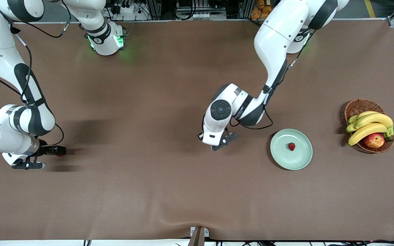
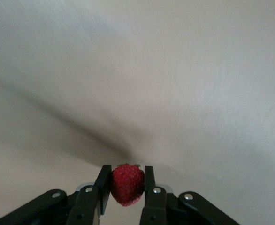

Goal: Collect all strawberries into plate
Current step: 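Grasp the strawberry with the left gripper while the right gripper grasps the last, then open the left gripper over the plate while the right gripper places the last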

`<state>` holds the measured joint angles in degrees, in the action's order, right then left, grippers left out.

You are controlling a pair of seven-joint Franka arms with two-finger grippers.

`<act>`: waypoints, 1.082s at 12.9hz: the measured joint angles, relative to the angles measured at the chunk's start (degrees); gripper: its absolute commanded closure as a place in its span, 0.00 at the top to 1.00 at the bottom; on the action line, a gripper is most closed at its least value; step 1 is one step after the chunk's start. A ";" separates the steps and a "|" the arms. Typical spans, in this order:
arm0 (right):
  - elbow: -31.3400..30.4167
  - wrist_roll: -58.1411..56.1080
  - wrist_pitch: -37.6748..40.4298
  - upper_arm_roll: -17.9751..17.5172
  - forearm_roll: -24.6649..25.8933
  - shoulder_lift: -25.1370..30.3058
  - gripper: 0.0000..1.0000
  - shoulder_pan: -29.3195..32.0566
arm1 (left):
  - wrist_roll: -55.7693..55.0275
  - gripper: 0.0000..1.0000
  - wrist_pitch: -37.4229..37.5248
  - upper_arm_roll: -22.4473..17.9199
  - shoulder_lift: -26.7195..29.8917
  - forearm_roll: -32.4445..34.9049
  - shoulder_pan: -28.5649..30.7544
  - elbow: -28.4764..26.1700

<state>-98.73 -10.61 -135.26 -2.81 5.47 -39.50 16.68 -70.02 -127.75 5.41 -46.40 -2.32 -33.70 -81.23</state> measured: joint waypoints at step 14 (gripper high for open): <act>2.16 -5.69 3.35 -3.38 0.02 3.39 0.01 -7.12 | 43.09 0.00 20.03 -0.25 8.79 4.36 33.02 -7.19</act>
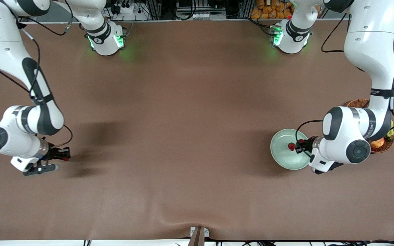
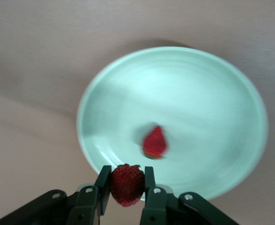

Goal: Collect all strawberries into plate
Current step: 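Open the left gripper over the plate while the right gripper places the last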

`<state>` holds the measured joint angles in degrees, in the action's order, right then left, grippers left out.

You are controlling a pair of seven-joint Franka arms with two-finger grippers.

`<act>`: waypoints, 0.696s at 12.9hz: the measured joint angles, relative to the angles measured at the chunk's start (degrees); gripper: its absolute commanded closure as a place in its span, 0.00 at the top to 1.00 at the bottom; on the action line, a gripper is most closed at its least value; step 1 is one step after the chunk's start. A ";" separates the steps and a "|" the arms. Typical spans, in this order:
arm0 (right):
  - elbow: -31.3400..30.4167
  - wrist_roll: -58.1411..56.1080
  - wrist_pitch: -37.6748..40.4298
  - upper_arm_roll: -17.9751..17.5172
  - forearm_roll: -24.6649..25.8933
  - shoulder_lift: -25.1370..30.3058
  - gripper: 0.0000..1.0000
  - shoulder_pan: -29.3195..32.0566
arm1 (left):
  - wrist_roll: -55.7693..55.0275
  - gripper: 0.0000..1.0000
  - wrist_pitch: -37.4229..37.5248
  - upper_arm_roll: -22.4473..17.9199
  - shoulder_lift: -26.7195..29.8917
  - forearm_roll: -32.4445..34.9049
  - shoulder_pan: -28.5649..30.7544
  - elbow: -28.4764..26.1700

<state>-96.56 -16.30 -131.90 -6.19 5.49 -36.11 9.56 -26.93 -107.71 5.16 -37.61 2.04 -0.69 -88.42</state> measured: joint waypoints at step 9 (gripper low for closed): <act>2.67 14.09 -4.75 -13.57 -0.03 -0.42 0.02 -18.56 | 2.97 1.00 -5.78 0.73 -1.37 1.24 2.02 -1.48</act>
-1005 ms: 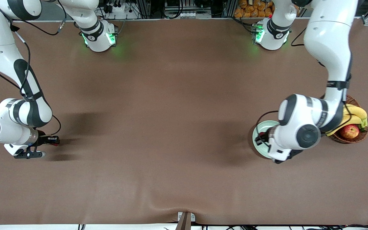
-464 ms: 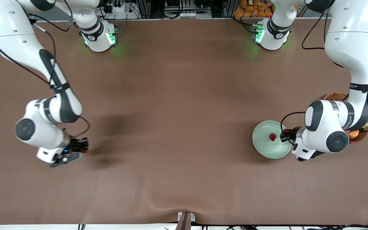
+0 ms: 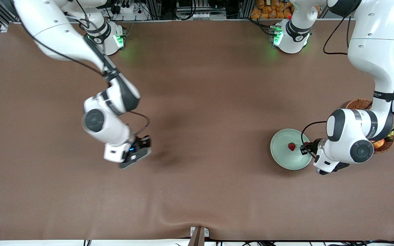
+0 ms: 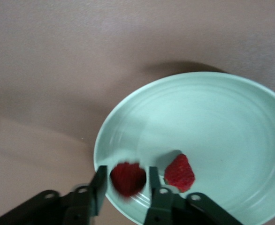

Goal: Collect all strawberries into plate
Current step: 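Open the left gripper over the plate while the right gripper places the last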

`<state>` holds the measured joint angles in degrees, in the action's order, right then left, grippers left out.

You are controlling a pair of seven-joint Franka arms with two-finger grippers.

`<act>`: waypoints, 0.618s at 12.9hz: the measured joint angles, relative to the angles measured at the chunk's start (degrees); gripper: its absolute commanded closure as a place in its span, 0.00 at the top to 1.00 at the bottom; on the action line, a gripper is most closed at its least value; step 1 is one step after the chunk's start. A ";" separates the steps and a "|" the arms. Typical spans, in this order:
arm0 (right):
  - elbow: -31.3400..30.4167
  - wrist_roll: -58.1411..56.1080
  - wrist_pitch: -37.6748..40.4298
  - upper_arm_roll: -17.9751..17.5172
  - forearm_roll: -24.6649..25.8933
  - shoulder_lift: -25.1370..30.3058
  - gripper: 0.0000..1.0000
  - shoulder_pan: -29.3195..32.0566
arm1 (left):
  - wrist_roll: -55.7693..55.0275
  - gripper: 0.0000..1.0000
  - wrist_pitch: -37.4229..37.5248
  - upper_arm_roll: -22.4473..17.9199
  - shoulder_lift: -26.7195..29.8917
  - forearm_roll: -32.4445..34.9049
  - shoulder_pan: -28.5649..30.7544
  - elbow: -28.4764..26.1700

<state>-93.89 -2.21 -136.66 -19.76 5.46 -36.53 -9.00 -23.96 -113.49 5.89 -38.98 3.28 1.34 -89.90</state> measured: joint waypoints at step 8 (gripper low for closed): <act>6.00 19.48 -9.56 0.49 0.03 -7.96 0.05 -13.72 | -0.07 1.00 6.46 3.77 8.89 0.00 -0.11 1.65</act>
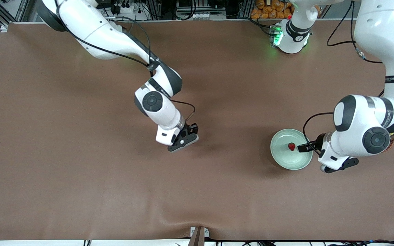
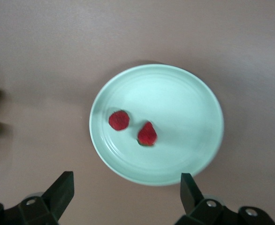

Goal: Collect all strawberries into plate
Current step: 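Open the left gripper over the plate while the right gripper places the last, then retract the right arm to rest while the left gripper grasps the strawberry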

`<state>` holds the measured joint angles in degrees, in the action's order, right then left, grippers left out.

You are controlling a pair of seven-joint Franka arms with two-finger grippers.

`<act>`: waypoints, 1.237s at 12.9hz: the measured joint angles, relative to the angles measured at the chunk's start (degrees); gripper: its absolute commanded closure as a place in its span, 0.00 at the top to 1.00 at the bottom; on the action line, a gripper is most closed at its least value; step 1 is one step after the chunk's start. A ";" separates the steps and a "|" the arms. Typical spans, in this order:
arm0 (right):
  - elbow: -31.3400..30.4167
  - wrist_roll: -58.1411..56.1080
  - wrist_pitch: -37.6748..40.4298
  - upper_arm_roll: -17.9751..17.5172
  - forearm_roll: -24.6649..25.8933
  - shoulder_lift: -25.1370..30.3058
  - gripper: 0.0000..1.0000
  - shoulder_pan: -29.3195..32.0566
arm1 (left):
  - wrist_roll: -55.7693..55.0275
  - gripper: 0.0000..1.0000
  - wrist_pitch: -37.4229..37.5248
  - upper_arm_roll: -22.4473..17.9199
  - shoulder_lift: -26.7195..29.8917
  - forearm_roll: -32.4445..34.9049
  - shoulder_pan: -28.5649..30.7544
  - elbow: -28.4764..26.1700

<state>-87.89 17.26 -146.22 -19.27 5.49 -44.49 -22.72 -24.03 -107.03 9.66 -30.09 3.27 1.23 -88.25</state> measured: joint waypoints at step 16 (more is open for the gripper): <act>11.30 7.52 -4.28 6.70 0.09 -6.60 1.00 -9.72 | -21.15 1.00 -2.04 8.25 -2.59 -1.20 -7.35 -0.64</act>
<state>-76.59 24.79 -150.50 -12.57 5.58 -51.09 -32.44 -45.18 -109.07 17.91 -32.69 2.08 -6.12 -88.89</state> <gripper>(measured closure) 0.000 0.000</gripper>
